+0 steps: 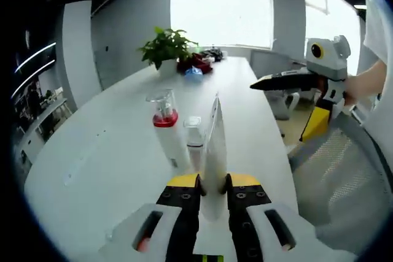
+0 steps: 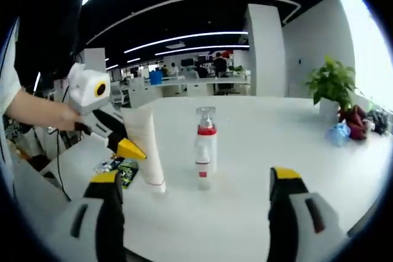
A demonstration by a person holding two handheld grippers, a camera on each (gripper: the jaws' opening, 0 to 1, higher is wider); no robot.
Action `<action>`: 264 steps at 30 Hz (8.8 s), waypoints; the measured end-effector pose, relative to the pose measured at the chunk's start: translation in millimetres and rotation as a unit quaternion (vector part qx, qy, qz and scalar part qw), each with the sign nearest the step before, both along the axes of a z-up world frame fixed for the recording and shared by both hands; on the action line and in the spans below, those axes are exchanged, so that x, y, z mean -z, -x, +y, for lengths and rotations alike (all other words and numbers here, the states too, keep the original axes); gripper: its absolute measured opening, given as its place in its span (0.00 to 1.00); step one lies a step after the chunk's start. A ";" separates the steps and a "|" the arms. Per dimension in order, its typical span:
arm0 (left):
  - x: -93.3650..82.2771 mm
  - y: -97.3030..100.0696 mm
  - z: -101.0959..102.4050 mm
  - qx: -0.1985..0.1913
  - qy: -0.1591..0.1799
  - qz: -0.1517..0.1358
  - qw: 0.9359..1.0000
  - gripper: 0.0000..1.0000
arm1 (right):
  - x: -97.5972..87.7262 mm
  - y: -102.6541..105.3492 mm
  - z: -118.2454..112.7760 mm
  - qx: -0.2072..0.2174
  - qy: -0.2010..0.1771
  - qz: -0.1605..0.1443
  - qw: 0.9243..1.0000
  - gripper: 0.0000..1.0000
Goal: Arrange the skincare products in the storage area until every visible bottle or jar stands upright without overlapping.
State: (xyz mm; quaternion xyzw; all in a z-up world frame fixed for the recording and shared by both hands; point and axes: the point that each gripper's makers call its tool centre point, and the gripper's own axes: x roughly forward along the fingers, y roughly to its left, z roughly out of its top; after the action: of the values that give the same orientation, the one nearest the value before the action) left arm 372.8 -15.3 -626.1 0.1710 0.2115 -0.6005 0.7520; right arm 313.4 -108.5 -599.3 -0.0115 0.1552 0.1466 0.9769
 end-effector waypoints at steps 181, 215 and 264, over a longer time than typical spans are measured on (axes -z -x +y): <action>-1.8 82.8 209.5 -0.412 0.103 0.055 0.904 0.97 | 33.2 -32.5 114.0 -0.184 0.072 0.072 0.978 0.86; 3.9 78.2 222.4 -0.442 0.121 0.080 0.885 0.94 | 127.1 -139.7 223.2 -0.179 0.088 0.195 0.960 0.44; 11.0 82.3 205.7 -0.409 0.110 0.111 0.899 0.93 | 102.9 -23.4 170.8 -0.102 -0.207 0.270 0.935 0.20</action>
State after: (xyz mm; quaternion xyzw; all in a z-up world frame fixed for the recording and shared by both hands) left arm 290.5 190.4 -637.2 -0.0822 0.2774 -0.2741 0.9171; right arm 336.8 62.3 -702.3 0.2150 0.3774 0.2716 0.8588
